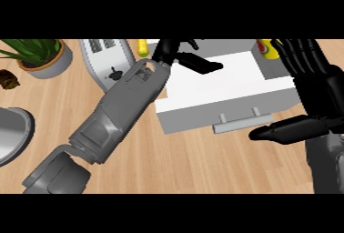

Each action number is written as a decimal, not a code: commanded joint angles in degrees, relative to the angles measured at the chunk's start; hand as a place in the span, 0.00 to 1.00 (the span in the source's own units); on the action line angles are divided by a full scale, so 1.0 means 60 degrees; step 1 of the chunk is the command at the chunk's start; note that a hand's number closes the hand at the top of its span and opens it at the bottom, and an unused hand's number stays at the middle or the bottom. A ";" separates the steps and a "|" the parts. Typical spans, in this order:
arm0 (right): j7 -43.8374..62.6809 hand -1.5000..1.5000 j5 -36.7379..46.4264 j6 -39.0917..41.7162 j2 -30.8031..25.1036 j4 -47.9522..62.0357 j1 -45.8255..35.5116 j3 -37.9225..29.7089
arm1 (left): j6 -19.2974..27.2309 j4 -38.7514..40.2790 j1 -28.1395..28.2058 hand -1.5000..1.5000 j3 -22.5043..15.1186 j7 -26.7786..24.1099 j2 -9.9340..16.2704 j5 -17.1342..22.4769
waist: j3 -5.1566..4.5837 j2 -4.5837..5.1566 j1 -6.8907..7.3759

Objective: Pick up the cup, place it into the drawer and close the drawer

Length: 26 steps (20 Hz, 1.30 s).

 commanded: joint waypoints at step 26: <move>0.0180 0.00 0.4215 0.2134 -0.1421 0.1074 0.1050 0.3888 | -0.0047 -0.0989 0.1127 0.00 0.0778 -0.3509 -0.0001 0.3207 | -0.0013 -0.0312 0.1643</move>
